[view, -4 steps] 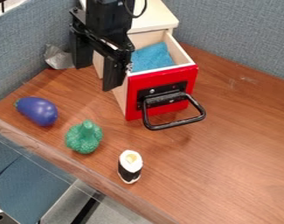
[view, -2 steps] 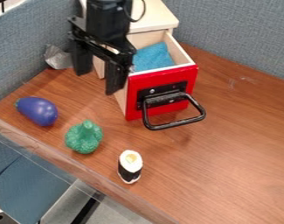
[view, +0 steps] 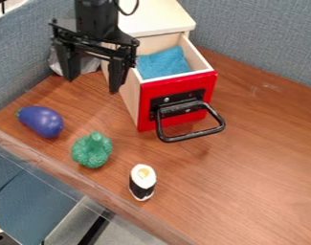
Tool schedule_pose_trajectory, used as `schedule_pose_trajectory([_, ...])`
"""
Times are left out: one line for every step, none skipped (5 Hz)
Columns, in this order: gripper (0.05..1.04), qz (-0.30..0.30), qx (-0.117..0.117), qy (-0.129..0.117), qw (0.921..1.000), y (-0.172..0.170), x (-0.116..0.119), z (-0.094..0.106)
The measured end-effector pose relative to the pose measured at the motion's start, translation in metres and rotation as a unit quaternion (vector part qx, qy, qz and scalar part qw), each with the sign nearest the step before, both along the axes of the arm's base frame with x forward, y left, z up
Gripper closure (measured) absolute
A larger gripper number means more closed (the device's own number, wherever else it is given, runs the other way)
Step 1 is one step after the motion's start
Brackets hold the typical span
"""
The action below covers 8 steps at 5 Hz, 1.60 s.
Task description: Put the blue object into the drawer
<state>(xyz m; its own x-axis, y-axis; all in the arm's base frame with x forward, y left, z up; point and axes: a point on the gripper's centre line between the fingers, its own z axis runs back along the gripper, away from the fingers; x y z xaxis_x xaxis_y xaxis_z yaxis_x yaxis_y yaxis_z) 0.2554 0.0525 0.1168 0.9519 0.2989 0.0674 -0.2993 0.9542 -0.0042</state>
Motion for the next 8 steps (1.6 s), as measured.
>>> schedule_pose_trajectory([0.084, 0.114, 0.0, -0.027, 0.9931, 0.009, 0.005, -0.001])
schedule_pose_trajectory([0.084, 0.212, 0.018, -0.03, 0.9766, 0.014, 0.008, -0.006])
schedule_pose_trajectory([0.084, 0.284, 0.044, -0.032, 0.9572, 0.016, 0.013, -0.007])
schedule_pose_trajectory([0.084, 0.327, 0.058, -0.023, 0.9429, 0.021, 0.016, -0.016])
schedule_pose_trajectory([0.084, 0.387, 0.073, -0.018, 0.9188, 0.032, 0.018, -0.028])
schedule_pose_trajectory([0.084, 0.436, 0.079, -0.03, 0.8961, 0.044, 0.017, -0.028])
schedule_pose_trajectory([0.084, 0.468, 0.085, -0.03, 0.8793, 0.05, 0.009, -0.034])
schedule_pose_trajectory([0.084, 0.486, 0.091, -0.029, 0.8689, 0.056, 0.002, -0.041])
